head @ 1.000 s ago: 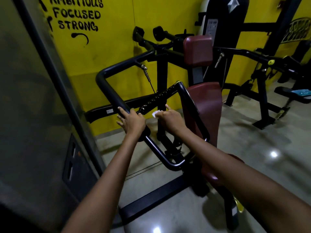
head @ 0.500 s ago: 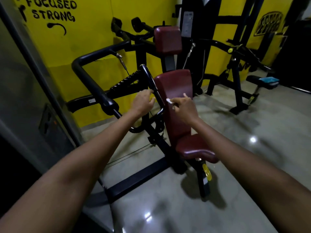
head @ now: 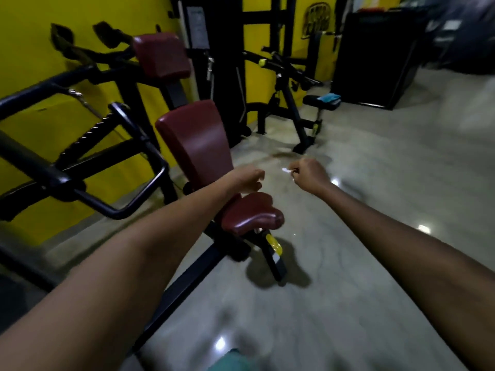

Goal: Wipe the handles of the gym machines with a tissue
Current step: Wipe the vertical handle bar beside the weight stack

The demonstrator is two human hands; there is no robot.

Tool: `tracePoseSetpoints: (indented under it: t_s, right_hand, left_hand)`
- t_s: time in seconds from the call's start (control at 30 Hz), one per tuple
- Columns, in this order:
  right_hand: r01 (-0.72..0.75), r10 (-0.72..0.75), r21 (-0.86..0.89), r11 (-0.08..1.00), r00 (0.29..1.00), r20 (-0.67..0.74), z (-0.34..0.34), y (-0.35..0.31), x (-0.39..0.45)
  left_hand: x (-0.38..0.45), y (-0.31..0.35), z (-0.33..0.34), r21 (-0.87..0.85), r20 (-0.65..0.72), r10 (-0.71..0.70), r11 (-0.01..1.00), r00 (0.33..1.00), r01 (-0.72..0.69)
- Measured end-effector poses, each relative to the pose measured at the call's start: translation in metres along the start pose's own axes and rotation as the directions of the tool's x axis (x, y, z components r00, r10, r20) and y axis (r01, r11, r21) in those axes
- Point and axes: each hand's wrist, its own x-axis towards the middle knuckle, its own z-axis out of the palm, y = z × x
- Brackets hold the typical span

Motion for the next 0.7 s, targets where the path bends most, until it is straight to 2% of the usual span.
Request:
tracePoseSetpoints:
  t_s: [0.23, 0.33, 0.4, 0.47, 0.53, 0.57, 0.67, 0.7]
  right_hand:
    - [-0.191, 0.192, -0.051, 0.98, 0.981, 0.014, -0.017, 0.086, -0.017]
    - [-0.262, 0.265, -0.054, 0.964, 0.962, 0.067, -0.017, 0.124, -0.009]
    - [-0.294, 0.299, -0.062, 0.954, 0.95, 0.094, -0.015, 0.148, -0.001]
    - [-0.324, 0.33, -0.069, 0.943, 0.939, 0.098, -0.015, 0.174, 0.012]
    - [-0.339, 0.347, -0.091, 0.936, 0.932, 0.102, -0.016, 0.199, 0.03]
    - [-0.34, 0.349, -0.098, 0.935, 0.931, 0.106, -0.016, 0.21, 0.039]
    - [-0.361, 0.374, -0.114, 0.925, 0.92, 0.118, -0.02, 0.246, 0.078]
    - [-0.374, 0.387, -0.117, 0.92, 0.914, 0.121, -0.023, 0.257, 0.092]
  left_hand:
    - [0.065, 0.066, 0.034, -0.062, 0.21, 0.066, 0.997, 0.975, -0.055]
    - [0.089, 0.088, 0.04, -0.13, 0.295, 0.037, 0.991, 0.955, 0.002]
    - [0.115, 0.095, 0.049, -0.161, 0.294, 0.135, 0.983, 0.946, -0.09]
    - [0.157, 0.099, 0.057, -0.238, 0.33, 0.132, 0.97, 0.935, -0.053]
    - [0.196, 0.102, 0.058, -0.298, 0.291, 0.132, 0.954, 0.948, -0.041]
    - [0.204, 0.102, 0.056, -0.28, 0.304, 0.117, 0.96, 0.946, -0.029]
    - [0.258, 0.109, 0.053, -0.24, 0.311, 0.194, 0.963, 0.93, -0.121]
    - [0.274, 0.11, 0.048, -0.229, 0.329, 0.173, 0.968, 0.928, -0.099]
